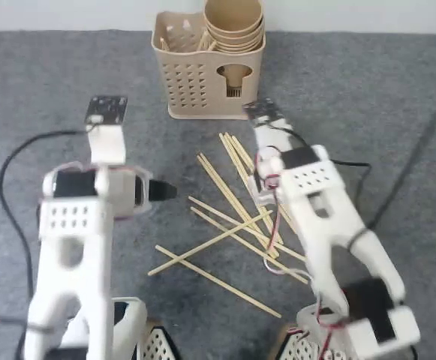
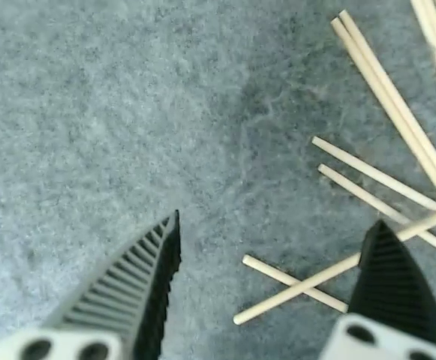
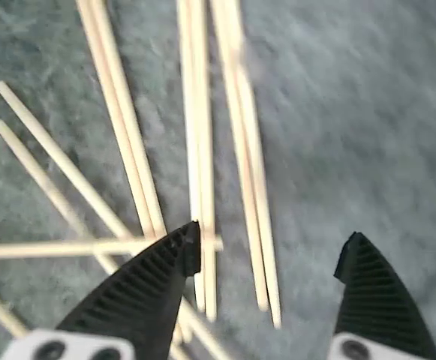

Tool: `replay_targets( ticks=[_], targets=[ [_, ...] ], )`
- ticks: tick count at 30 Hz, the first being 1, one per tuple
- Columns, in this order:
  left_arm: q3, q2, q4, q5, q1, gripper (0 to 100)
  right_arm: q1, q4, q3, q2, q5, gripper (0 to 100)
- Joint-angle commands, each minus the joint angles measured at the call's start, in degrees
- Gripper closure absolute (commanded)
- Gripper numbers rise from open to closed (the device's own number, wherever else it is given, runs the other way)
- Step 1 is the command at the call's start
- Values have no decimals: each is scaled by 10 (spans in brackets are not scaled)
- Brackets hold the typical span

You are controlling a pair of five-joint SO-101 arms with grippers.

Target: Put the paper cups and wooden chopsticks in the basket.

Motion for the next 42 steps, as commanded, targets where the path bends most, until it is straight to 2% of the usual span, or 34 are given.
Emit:
replay_targets(
  ticks=[1, 5, 11, 25, 27, 31, 36, 42],
  targets=[
    [49, -113, -16, -7, 0, 640, -7, -45, -40, 44, 30, 758],
    [68, -163, -25, -7, -1, 640, -8, -63, -42, 87, 50, 786],
    [68, -163, -25, -7, -1, 640, 16, -70, -39, 102, 49, 790],
    [71, -164, -26, -8, -3, 640, 20, -65, -87, 193, 80, 791],
    [71, -164, -26, -8, -3, 640, 26, -70, -89, 200, 79, 830],
    [72, -164, -26, -9, -3, 640, 30, -81, -99, 216, 76, 968],
    [72, -164, -25, -18, -3, 640, 29, -65, -110, 236, 30, 985],
    [72, -166, -25, -18, -3, 640, 26, -14, -117, 229, 25, 990]
  ],
)
